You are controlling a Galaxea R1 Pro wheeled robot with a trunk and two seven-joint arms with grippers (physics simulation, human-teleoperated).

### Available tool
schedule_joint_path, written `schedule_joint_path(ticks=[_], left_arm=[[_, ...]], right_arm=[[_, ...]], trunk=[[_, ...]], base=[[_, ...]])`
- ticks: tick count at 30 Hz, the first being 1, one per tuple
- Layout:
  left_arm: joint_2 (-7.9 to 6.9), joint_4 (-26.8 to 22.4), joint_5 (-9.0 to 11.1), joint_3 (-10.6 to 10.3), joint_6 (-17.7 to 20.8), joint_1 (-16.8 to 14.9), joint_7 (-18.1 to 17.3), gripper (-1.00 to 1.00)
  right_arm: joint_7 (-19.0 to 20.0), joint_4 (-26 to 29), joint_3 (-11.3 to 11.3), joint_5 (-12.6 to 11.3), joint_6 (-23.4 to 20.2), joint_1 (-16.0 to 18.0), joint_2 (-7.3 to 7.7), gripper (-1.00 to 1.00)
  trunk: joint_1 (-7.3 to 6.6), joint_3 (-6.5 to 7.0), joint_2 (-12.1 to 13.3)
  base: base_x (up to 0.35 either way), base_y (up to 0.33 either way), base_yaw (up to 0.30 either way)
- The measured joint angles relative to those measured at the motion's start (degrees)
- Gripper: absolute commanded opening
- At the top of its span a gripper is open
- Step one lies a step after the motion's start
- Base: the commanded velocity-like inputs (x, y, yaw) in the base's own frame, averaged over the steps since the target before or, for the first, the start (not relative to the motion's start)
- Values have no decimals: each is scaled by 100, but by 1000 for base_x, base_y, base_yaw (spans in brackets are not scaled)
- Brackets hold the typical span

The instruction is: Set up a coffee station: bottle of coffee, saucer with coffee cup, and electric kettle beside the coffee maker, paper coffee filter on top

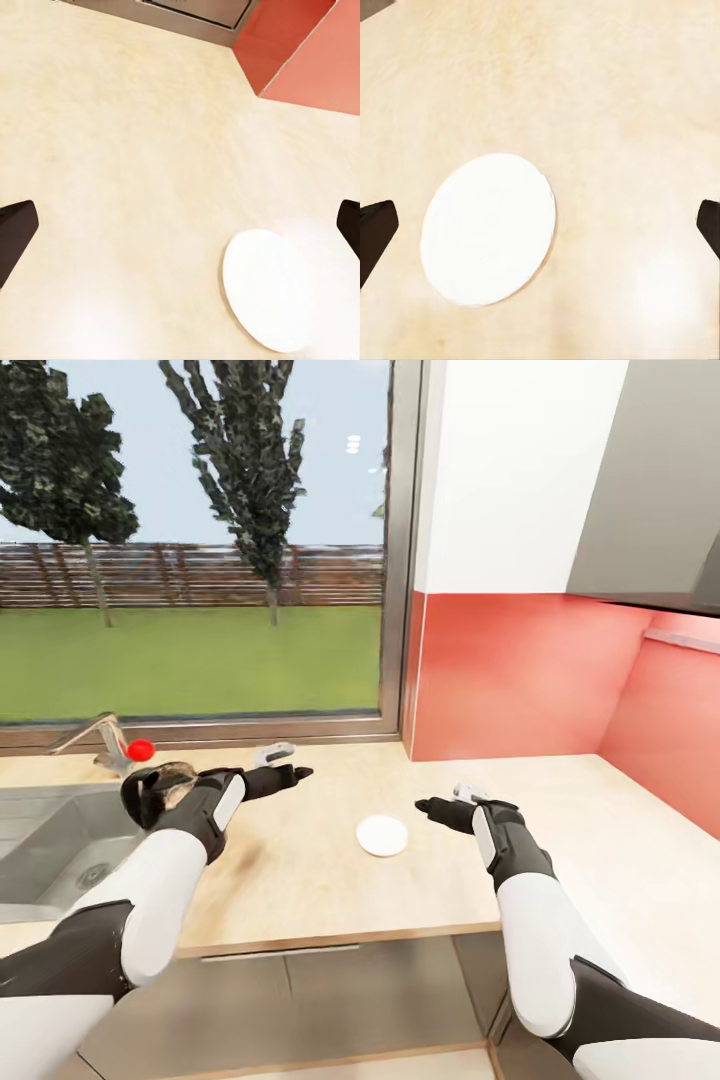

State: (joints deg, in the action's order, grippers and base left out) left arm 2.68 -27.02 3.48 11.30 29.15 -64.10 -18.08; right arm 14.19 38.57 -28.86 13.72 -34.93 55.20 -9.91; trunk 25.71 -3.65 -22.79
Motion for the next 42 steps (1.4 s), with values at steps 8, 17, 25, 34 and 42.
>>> schedule_joint_path(ticks=[8, 17, 25, 34, 42], left_arm=[[-1, -25, -3, 2, -6, 78, 4, 100], [-31, 45, -22, 1, 43, 154, -9, 100], [-42, 168, 12, -36, 183, 405, -90, 100], [-221, 203, 50, 29, 429, 541, -384, 100], [-278, 199, 34, 37, 738, 655, -1206, 100]], right_arm=[[0, 8, -7, 9, 0, 0, 0, 100], [16, 9, -41, -14, -51, -40, 0, 100], [-42, 124, -38, -29, -162, 10, 0, 100], [168, 25, -41, -21, -452, -91, 0, 100], [1440, -689, -32, -11, -1873, -173, 0, 100]], trunk=[[0, 9, 0], [6, 9, 5], [3, 10, 1], [3, 10, 1], [4, 10, 1]], base=[[337, 0, -86], [225, 0, -3], [0, 0, 0], [0, 0, -16], [0, 0, -184]])
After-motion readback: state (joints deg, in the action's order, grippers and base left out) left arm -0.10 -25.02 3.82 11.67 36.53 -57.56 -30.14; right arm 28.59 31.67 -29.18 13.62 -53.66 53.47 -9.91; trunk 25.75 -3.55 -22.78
